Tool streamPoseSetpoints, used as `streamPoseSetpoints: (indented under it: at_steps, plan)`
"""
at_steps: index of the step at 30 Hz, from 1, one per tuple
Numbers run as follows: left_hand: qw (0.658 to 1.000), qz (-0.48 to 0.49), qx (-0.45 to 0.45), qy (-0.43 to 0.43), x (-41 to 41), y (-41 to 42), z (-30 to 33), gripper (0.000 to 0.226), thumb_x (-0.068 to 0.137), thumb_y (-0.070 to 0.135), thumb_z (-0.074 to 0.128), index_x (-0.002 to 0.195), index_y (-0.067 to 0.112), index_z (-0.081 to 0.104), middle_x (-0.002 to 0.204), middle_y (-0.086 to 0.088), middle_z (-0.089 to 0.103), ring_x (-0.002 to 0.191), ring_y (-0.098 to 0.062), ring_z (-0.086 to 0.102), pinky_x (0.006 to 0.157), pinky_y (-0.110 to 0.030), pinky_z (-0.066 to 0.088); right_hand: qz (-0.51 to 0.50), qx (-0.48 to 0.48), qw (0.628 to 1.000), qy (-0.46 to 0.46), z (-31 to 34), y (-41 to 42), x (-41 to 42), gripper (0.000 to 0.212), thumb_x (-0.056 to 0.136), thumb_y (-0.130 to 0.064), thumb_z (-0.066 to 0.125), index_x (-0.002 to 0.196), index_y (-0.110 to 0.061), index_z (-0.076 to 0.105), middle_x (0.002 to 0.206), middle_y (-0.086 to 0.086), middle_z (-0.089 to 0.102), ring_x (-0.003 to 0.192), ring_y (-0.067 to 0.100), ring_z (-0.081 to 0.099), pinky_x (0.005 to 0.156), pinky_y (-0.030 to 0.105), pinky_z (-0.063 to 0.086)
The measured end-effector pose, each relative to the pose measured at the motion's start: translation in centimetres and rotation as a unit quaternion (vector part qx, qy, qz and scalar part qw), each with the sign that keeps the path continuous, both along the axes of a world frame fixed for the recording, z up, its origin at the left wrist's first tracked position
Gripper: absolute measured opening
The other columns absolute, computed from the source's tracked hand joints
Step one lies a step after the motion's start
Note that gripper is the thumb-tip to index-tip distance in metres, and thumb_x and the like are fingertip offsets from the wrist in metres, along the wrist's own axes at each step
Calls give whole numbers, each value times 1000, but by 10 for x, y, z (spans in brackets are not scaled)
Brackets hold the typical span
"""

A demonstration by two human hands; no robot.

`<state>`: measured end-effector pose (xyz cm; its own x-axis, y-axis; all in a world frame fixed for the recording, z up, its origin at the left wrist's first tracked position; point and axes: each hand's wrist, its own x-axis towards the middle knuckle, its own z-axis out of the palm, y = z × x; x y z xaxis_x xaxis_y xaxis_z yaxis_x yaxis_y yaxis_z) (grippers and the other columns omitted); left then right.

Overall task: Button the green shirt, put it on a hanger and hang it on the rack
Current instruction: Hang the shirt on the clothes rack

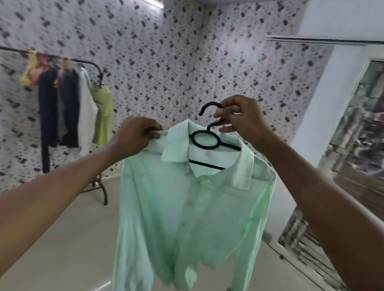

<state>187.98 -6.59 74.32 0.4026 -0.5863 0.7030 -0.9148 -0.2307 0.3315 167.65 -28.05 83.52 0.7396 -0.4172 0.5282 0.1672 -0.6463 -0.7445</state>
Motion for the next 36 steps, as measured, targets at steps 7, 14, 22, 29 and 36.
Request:
streamPoseSetpoints:
  at_steps: [7,14,22,29,36]
  plan:
    - [993,119,-10,-7,147,65,-14,16,90,3,74,104,4,81,101,-12,81,91,-29,74,79,-33,54,111,19,994,-8,-19,28,196,18,97,-13,72,111,-4,66,96,13,80,88,30,79,72,45,66]
    - [972,233,-8,10,302,120,-3,18,89,-1,73,103,7,82,98,-7,80,85,-18,70,78,-28,50,199,2,980,22,-24,45,418,9,93,-22,78,97,-15,73,85,2,80,79,10,78,63,25,59]
    - [939,344,-24,11,458,196,4,22,85,-2,78,105,7,82,99,-10,81,88,-22,74,80,-27,53,294,-88,952,23,-33,110,630,21,96,-29,75,96,-8,79,90,3,81,87,12,76,79,24,56]
    - [932,359,-45,20,637,264,-10,23,85,-2,78,105,6,82,96,-8,81,81,-14,70,81,-30,59,346,-70,936,-2,-49,180,828,12,96,-21,74,85,-15,76,87,2,80,83,13,76,87,30,60]
    - [940,336,-36,42,856,343,12,23,89,1,77,110,8,81,100,-5,80,87,-16,73,87,-33,61,321,-52,945,-31,-39,257,1043,17,97,-28,74,87,-15,76,85,0,78,84,17,76,91,50,60]
